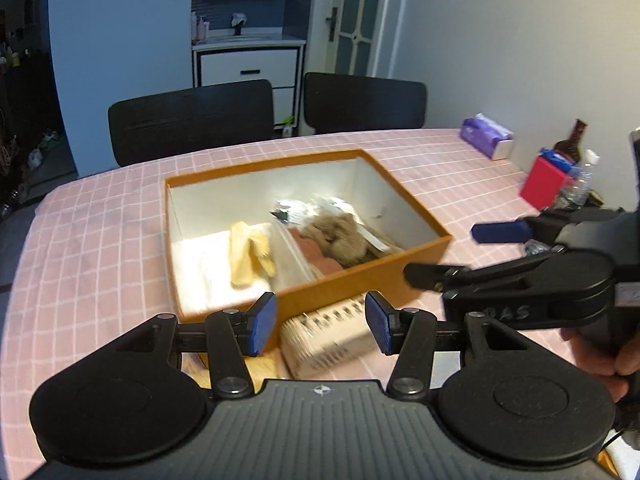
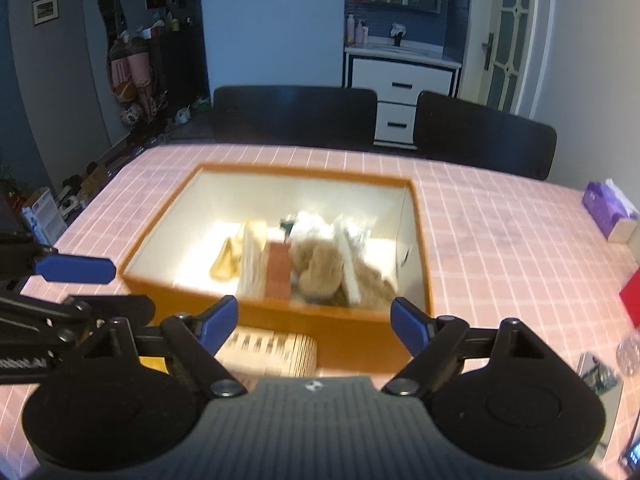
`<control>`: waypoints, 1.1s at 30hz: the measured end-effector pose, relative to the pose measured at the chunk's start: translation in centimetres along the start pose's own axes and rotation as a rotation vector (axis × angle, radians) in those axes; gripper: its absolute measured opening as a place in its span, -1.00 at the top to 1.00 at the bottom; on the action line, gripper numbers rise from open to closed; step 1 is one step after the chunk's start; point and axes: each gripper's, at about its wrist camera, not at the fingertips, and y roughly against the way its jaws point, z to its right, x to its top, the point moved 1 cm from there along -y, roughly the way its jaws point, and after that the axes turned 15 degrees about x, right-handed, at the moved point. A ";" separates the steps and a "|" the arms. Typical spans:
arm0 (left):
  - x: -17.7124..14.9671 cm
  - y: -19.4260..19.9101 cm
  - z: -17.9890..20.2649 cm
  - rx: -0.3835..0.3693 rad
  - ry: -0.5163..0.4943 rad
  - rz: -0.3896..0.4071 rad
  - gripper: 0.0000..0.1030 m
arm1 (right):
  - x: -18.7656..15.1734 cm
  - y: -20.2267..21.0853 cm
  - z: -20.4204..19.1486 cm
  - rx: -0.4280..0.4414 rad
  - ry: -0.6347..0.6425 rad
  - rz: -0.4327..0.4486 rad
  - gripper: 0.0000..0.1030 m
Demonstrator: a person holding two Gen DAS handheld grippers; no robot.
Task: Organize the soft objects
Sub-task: 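Move both tools back to the table toward the knitted item and white towel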
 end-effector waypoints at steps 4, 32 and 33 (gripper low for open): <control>-2.3 1.2 1.1 -0.020 -0.005 0.030 -0.15 | -2.7 0.9 -0.6 0.002 0.003 -0.018 -0.60; -20.0 0.7 0.3 0.184 0.109 0.227 -0.56 | -19.4 0.9 -1.2 0.027 0.031 0.187 -0.80; -20.1 0.5 0.2 0.194 0.117 0.218 -0.59 | -19.8 0.4 -1.0 0.025 0.023 0.180 -0.81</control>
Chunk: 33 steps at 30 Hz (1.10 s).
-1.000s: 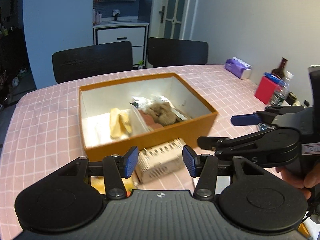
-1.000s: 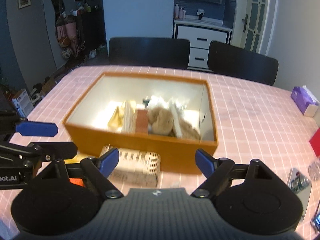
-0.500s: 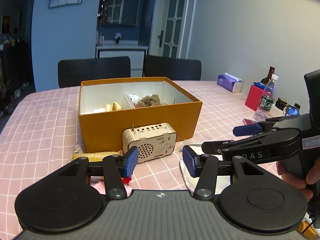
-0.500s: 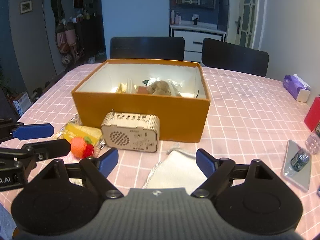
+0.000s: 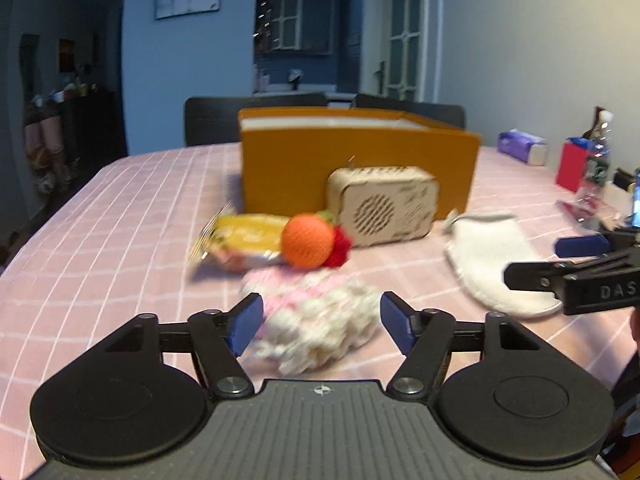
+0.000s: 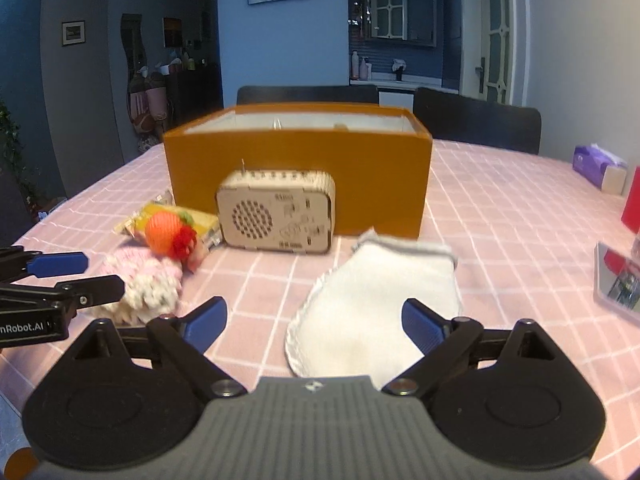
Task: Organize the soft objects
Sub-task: 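Move both tools back to the table toward the knitted item and white towel, then grasp the pink-white knitted item with the left tool while the right tool grasps the white towel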
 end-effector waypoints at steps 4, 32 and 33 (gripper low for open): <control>-0.2 -0.9 -0.7 0.023 0.068 -0.049 -0.67 | -0.7 -0.9 0.6 -0.025 -0.023 -0.002 -0.88; 0.6 -4.4 0.3 0.060 0.241 -0.207 -0.38 | -1.5 -4.0 3.8 -0.160 -0.113 -0.061 -0.92; 0.6 -4.4 0.3 0.058 0.241 -0.207 -0.35 | -1.5 -3.9 3.8 -0.158 -0.110 -0.059 -0.89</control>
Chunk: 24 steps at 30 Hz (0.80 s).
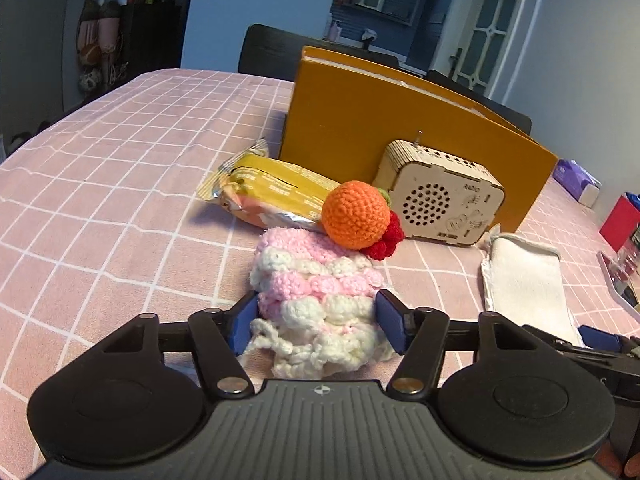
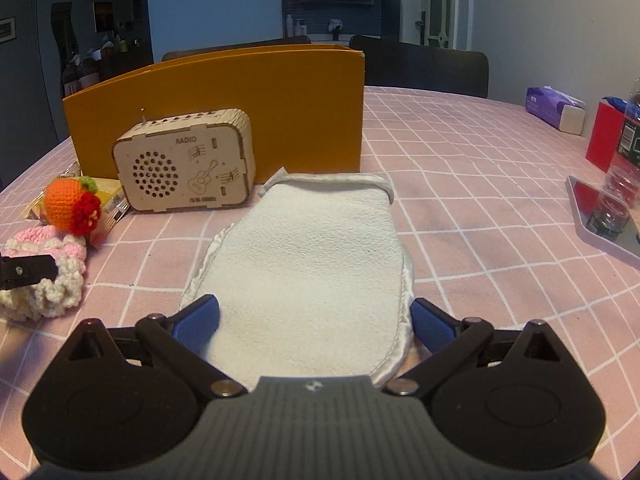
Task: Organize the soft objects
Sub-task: 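Grasp the pink-white knitted item with the left tool while the right tool grasps the white towel, then lift the knitted item and towel and lower both into the orange box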
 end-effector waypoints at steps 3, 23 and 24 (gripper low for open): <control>-0.1 0.1 0.0 -0.005 -0.011 0.008 -0.25 | -0.1 0.2 -0.1 0.006 0.011 0.007 -0.82; -0.3 0.9 0.2 -0.005 -0.043 0.058 0.27 | -0.7 1.1 -3.6 0.090 0.149 0.017 0.80; -0.2 1.0 0.2 -0.007 -0.040 0.059 0.29 | -0.6 1.2 -3.5 0.094 0.145 0.015 0.80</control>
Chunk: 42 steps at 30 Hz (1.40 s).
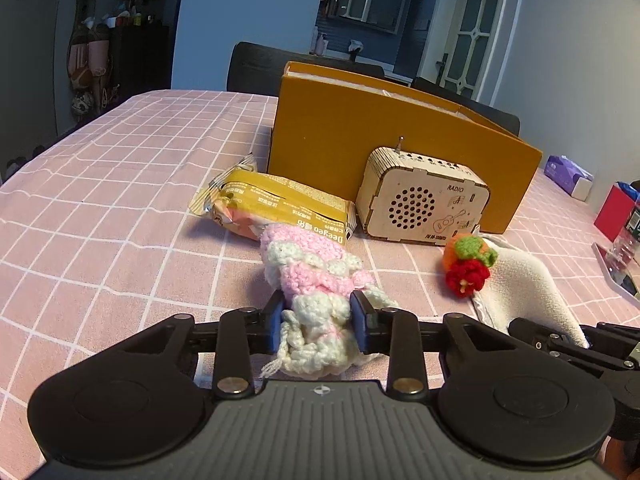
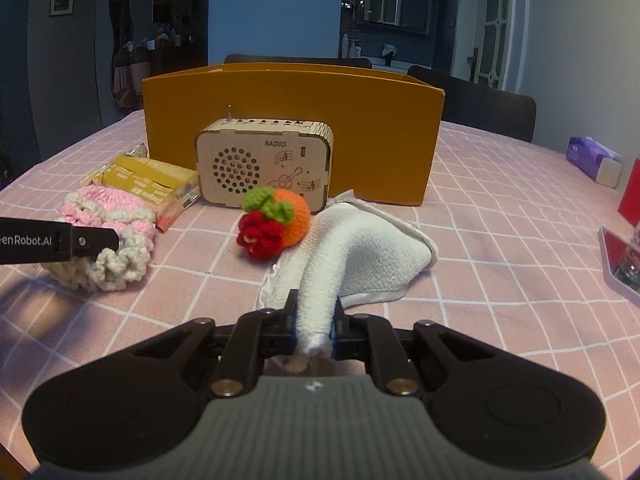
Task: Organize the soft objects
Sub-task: 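Lift the knitted item and towel and lower both into the orange box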
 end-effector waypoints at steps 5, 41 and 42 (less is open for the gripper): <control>0.2 0.3 -0.3 -0.027 0.020 -0.022 0.34 | 0.3 0.3 0.0 0.004 -0.009 -0.010 0.80; 6.5 8.6 3.0 -0.176 -0.187 0.199 0.39 | 6.9 7.0 -1.7 0.022 0.111 0.081 0.80; 6.9 8.8 3.1 -0.174 -0.195 0.213 0.39 | 7.2 7.1 -1.8 0.020 0.119 0.087 0.80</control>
